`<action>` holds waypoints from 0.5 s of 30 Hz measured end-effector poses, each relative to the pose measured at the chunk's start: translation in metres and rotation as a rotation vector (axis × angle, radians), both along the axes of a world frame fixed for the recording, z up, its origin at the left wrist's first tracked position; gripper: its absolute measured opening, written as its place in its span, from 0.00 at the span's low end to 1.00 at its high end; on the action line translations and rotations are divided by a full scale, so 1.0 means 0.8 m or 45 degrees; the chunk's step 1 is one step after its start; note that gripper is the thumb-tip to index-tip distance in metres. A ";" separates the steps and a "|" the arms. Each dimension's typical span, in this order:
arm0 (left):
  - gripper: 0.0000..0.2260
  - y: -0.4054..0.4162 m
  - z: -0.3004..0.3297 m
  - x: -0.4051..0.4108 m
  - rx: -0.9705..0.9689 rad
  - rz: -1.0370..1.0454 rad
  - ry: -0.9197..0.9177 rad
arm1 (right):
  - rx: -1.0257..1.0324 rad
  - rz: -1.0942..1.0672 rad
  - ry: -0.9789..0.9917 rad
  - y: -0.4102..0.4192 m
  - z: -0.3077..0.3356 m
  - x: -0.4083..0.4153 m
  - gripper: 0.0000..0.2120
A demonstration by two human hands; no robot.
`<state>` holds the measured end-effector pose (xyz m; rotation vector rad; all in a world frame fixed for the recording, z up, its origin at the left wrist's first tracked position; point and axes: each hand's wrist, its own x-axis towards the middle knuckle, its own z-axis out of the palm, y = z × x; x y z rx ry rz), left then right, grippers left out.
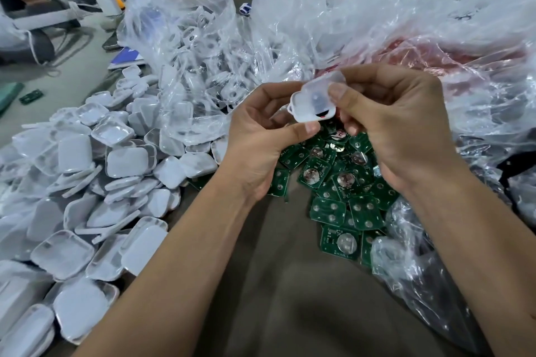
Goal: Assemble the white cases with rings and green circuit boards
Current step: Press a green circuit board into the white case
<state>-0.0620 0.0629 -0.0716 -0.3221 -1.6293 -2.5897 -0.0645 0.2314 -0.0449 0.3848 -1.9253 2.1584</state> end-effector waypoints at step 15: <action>0.21 0.000 -0.002 0.001 -0.121 0.042 -0.025 | 0.029 -0.092 -0.085 -0.004 -0.002 0.002 0.06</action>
